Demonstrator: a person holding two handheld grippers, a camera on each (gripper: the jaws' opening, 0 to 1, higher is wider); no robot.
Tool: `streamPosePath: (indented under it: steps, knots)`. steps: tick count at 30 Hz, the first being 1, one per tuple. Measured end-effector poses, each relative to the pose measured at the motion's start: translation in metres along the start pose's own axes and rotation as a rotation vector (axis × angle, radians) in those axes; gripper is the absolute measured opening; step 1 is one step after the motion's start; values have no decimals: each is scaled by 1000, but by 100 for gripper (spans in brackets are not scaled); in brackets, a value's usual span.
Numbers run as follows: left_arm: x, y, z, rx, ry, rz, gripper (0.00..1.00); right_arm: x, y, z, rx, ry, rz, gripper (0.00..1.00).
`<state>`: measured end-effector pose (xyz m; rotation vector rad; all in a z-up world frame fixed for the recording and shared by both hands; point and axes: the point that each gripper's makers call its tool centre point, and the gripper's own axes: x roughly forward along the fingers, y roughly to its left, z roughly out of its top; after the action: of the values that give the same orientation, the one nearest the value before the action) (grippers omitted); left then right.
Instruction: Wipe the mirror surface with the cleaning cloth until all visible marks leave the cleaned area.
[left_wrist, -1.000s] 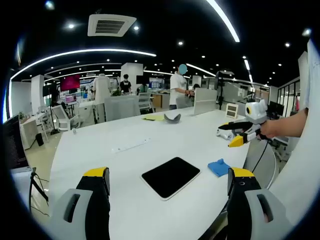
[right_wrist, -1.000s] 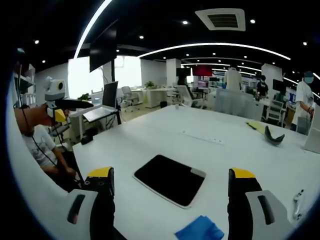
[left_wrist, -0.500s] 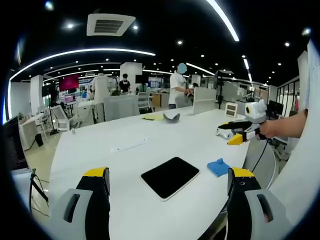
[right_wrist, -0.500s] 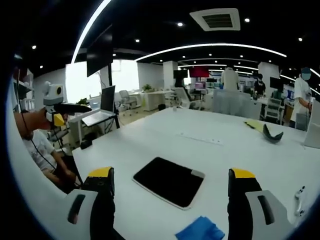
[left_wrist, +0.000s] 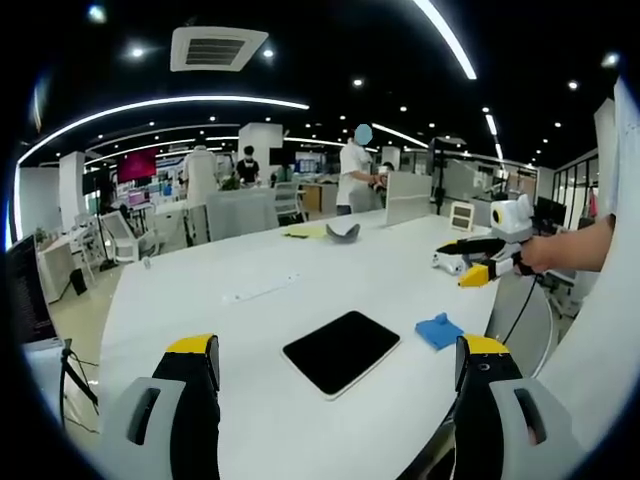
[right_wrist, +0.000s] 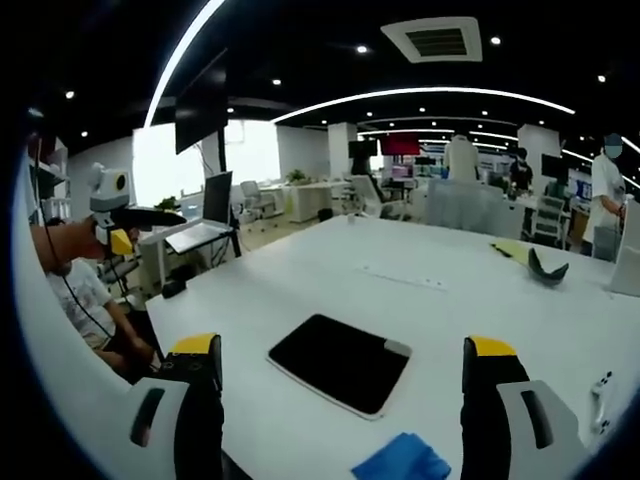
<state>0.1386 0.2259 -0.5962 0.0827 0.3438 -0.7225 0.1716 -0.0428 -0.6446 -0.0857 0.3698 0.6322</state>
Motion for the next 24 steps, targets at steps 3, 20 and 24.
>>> streamPosePath:
  steps: [3, 20, 24]
  knots:
    - [0, 2, 1, -14, -10, 7, 99, 0, 1, 0, -6, -1, 3, 100]
    - [0, -3, -9, -20, 13, 4, 99, -5, -9, -4, 15, -18, -15, 100]
    - [1, -7, -9, -19, 14, -2, 99, -4, -10, -10, -10, -5, -21, 100]
